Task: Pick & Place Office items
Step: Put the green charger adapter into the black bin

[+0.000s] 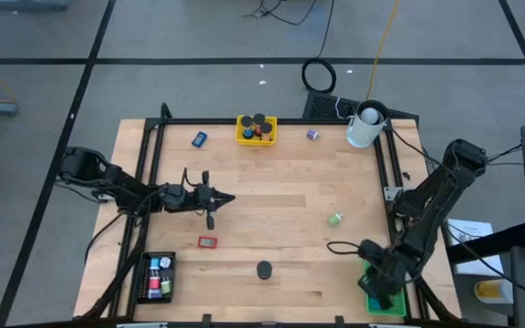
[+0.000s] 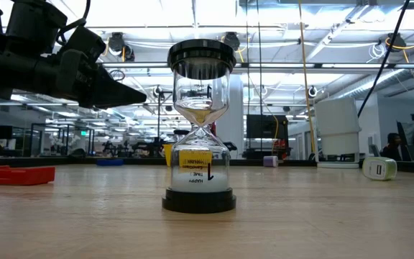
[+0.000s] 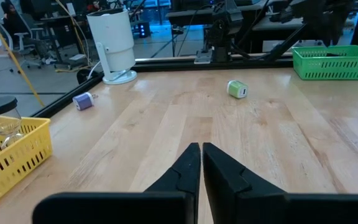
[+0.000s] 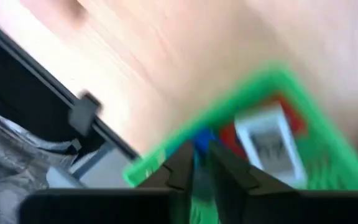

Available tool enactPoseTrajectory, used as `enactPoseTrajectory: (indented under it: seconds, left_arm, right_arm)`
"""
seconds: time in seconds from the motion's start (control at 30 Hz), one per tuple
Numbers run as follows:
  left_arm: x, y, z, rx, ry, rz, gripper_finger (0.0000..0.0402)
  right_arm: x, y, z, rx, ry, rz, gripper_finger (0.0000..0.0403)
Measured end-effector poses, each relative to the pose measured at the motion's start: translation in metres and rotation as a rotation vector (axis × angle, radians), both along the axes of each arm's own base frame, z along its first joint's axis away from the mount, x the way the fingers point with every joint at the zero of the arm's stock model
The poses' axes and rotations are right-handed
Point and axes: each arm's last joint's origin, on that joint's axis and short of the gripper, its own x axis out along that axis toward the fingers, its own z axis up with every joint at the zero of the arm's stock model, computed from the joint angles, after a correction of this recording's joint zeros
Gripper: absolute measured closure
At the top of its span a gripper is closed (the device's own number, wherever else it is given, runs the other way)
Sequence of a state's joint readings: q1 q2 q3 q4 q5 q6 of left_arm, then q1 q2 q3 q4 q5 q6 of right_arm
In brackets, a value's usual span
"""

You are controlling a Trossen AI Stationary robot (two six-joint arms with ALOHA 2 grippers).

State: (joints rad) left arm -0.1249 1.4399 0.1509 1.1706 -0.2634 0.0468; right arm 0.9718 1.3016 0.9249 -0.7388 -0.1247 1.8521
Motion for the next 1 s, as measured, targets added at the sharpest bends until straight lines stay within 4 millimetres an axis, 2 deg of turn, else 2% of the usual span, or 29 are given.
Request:
enactPoseTrajectory:
  seconds: [0.13, 0.27, 0.4, 0.57, 0.7, 0.87, 1.0]
  left_arm:
    - [0.0, 0.0, 0.0, 0.0, 0.0, 0.0, 0.0386]
    - [0.0, 0.0, 0.0, 0.001, 0.0, 0.0, 0.0398]
    - [0.0, 0.0, 0.0, 0.001, 0.001, 0.0, 0.0387]
    - [0.0, 0.0, 0.0, 0.0, 0.0, 0.0, 0.0375]
    - [0.0, 0.0, 0.0, -0.001, 0.001, 0.0, 0.0382]
    - [0.0, 0.0, -0.001, -0.001, 0.012, 0.0, 0.0397]
    - [0.0, 0.0, -0.002, -0.001, 0.016, 0.0, 0.0392]
  right_arm:
    - [0.015, -0.011, 0.001, -0.073, -0.145, 0.13, 0.0397]
    - [0.029, -0.023, 0.001, -0.204, -0.294, 0.273, 0.0396]
    - [0.043, -0.037, 0.002, -0.428, -0.442, 0.377, 0.0397]
    - [0.057, -0.054, 0.002, -0.772, -0.58, 0.404, 0.0401]
    - [0.07, -0.071, -0.01, -0.991, -0.649, 0.398, 0.0399]
    - [0.083, -0.098, -0.04, -1.108, -0.733, 0.341, 0.0402]
    - [0.088, -0.12, -0.054, -1.195, -0.844, 0.259, 0.0402]
